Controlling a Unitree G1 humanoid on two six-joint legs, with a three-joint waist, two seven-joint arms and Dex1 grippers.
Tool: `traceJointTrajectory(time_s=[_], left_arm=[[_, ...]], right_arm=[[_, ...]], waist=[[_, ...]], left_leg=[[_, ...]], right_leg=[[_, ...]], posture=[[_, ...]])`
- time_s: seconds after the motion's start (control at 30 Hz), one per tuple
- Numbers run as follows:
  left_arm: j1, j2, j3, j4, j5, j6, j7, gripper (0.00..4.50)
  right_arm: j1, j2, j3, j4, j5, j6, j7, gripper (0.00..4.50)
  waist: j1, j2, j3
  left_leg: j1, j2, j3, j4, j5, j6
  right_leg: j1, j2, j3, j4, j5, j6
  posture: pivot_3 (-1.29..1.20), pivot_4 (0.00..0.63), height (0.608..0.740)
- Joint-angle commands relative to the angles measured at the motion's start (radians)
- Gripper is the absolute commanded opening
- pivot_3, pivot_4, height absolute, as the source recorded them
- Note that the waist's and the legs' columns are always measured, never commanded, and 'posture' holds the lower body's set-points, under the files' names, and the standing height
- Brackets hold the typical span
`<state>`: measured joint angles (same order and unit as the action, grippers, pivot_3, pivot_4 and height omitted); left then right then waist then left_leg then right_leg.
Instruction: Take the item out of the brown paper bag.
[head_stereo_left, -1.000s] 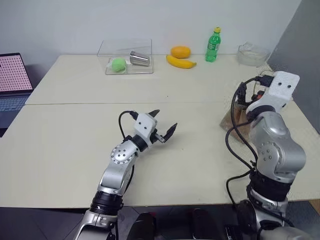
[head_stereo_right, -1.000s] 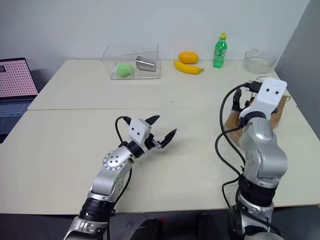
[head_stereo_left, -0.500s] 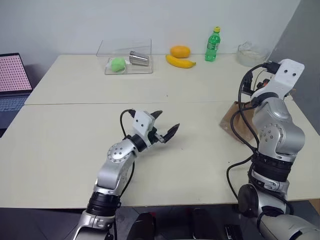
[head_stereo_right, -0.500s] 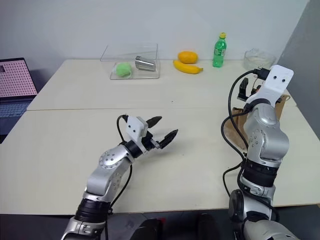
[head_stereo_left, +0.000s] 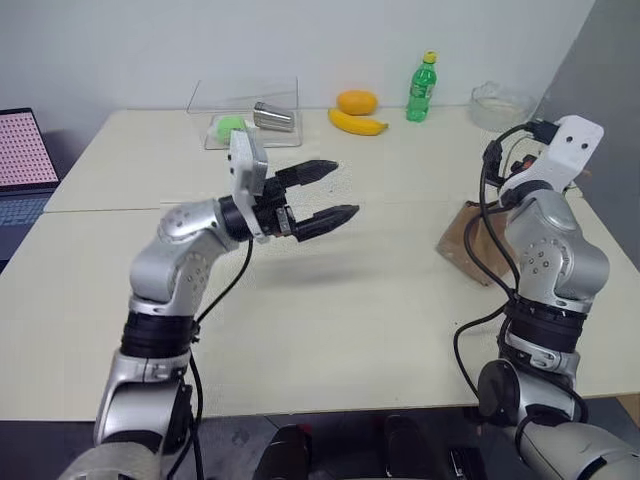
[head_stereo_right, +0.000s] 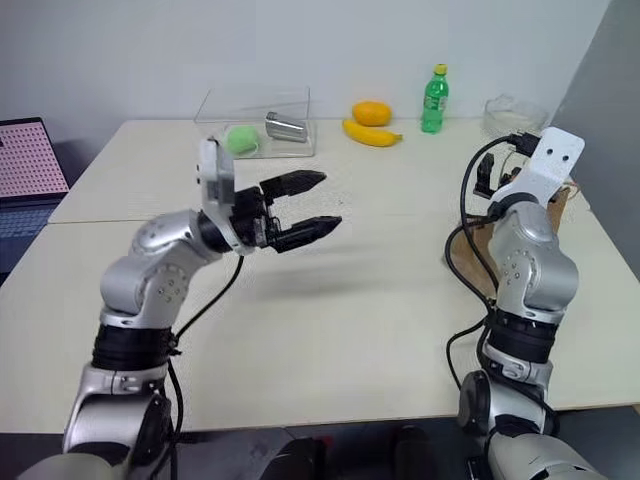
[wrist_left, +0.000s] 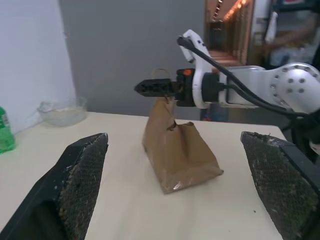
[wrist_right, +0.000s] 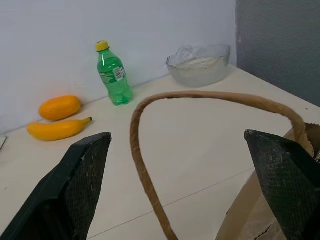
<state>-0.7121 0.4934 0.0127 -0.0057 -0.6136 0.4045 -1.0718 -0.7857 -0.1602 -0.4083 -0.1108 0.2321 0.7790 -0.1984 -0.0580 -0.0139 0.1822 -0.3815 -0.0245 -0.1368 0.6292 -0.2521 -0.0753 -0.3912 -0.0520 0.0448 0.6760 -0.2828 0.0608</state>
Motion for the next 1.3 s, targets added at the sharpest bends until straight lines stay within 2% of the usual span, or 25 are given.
traceJointTrajectory(time_s=[0.03, 0.23, 0.27, 0.37, 0.57, 0.67, 0.8, 1.03, 1.13, 1.3], left_arm=[[-0.038, 0.005, -0.004, -0.002, -0.001, -0.01, -0.041, 4.48], [-0.049, 0.006, -0.005, -0.028, -0.028, 0.039, -0.071, 4.48], [-0.052, 0.007, -0.003, -0.027, -0.026, 0.041, -0.075, 4.5], [-0.066, 0.004, 0.003, -0.012, -0.018, 0.038, -0.08, 4.5], [-0.075, -0.008, 0.003, -0.002, -0.006, 0.026, -0.076, 4.5], [-0.074, -0.013, 0.005, -0.002, -0.003, 0.023, -0.071, 4.5], [-0.073, -0.017, 0.007, 0.0, 0.001, 0.021, -0.066, 4.5], [-0.075, -0.015, 0.012, 0.015, 0.007, 0.02, -0.057, 4.5], [-0.079, -0.015, 0.013, 0.026, 0.009, 0.018, -0.055, 4.5], [-0.058, 0.009, 0.022, 0.019, 0.0, 0.044, -0.056, 4.5]], right_arm=[[-0.04, -0.013, -0.005, -0.017, 0.017, -0.035, -0.001, 4.5], [-0.047, -0.012, -0.013, -0.003, 0.031, -0.046, -0.004, 4.5], [-0.048, -0.014, -0.014, 0.002, 0.035, -0.049, -0.004, 4.32], [-0.054, -0.021, -0.017, 0.024, 0.042, -0.061, 0.001, 3.54], [-0.054, -0.032, -0.026, 0.066, 0.065, -0.104, 0.018, 1.3], [-0.05, -0.041, -0.027, 0.071, 0.075, -0.118, 0.03, 0.67], [-0.052, -0.077, -0.028, 0.036, 0.115, -0.081, 0.073, 0.46], [-0.132, -0.239, -0.018, -0.008, 0.278, 0.155, 0.234, 0.34], [-0.185, -0.313, 0.015, 0.036, 0.322, 0.227, 0.322, 0.26], [-0.272, -0.409, 0.131, 0.15, 0.355, 0.286, 0.53, 0.23]], waist=[[0.0, 0.0, 0.0], [0.0, 0.001, 0.0], [0.0, 0.001, 0.0], [0.0, 0.001, 0.0], [0.0, 0.001, 0.001], [0.0, 0.001, 0.001], [0.0, 0.002, 0.002], [0.0, 0.004, 0.003], [-0.003, 0.004, 0.003], [-0.005, 0.004, 0.004]], left_leg=[[0.0, 0.0, 0.0, 0.0, 0.0, 0.0], [-0.001, 0.0, 0.0, 0.0, 0.0, 0.0], [-0.001, 0.0, 0.0, 0.0, 0.0, 0.0], [-0.001, 0.0, 0.0, 0.0, 0.0, 0.0], [-0.001, 0.0, 0.001, 0.0, 0.0, 0.0], [-0.002, 0.0, 0.001, 0.0, 0.0, 0.0], [-0.003, 0.0, 0.001, 0.0, 0.0, 0.0], [-0.006, 0.0, 0.002, 0.0, 0.0, 0.0], [-0.012, 0.0, 0.002, 0.001, 0.001, 0.0], [-0.014, 0.0, 0.001, 0.001, 0.001, 0.001]], right_leg=[[-0.001, 0.0, 0.0, 0.0, 0.0, 0.0], [-0.001, 0.0, 0.0, 0.001, 0.0, 0.0], [-0.001, 0.0, 0.0, 0.001, 0.0, 0.0], [-0.001, 0.0, 0.0, 0.001, 0.0, 0.0], [-0.002, 0.0, 0.001, 0.001, 0.0, 0.0], [-0.004, 0.0, 0.002, 0.002, 0.0, 0.0], [-0.004, 0.0, 0.002, 0.002, 0.0, 0.0], [-0.008, 0.0, 0.002, 0.002, 0.0, 0.0], [-0.014, 0.0, 0.002, 0.004, 0.0, 0.0], [-0.015, 0.0, 0.002, 0.003, 0.0, 0.0]], posture=[[0.0, 0.15, 0.74], [0.0, 0.15, 0.74], [0.0, 0.15, 0.74], [0.0, 0.15, 0.74], [0.0, 0.15, 0.74], [0.0, 0.15, 0.74], [0.0, 0.15, 0.74], [0.0, 0.15, 0.74], [0.0, 0.15, 0.74], [0.0, 0.15, 0.74]])
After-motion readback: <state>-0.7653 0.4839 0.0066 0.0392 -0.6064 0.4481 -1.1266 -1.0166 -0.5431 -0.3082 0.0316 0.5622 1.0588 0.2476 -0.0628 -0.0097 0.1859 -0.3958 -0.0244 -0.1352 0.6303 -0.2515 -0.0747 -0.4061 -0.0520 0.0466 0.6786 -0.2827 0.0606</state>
